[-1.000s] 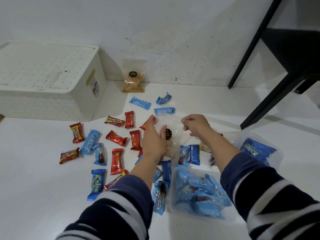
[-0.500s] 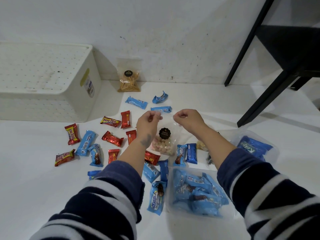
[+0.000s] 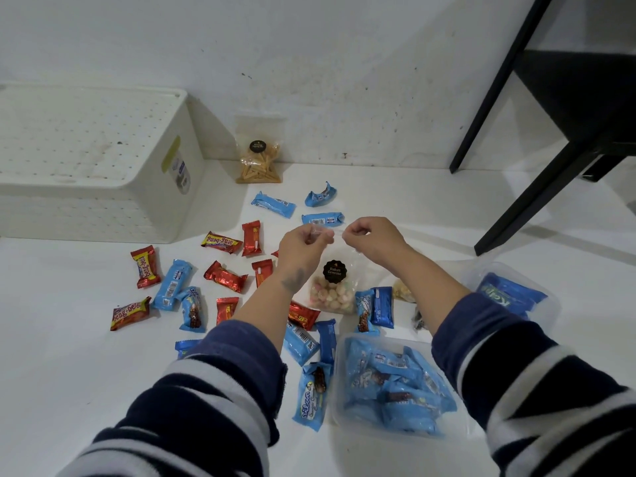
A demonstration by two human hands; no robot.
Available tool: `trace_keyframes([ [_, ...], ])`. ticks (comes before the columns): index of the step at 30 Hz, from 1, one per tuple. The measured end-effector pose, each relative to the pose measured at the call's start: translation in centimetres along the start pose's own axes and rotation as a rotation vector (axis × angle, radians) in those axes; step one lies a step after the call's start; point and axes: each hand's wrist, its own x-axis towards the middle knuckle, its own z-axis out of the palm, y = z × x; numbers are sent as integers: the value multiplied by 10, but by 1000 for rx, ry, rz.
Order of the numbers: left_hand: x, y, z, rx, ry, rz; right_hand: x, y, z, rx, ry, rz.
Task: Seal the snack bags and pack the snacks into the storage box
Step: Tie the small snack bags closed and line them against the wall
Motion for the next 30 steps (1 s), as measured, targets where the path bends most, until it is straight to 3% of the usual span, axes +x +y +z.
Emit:
trace_keyframes([
  [10,-4,3,5,30,-45,9,-2,-2,-1,-74,37,-6],
  [16,1,2,0,68,100,7,-2,-4,-8,-135,-8,-28],
  [23,-5,5,0,-29,38,20,-2,-4,-10,-140,66,-25],
  [30,-3,4,-4,-6,149,43,-6,-6,-14,-190,32,-28],
])
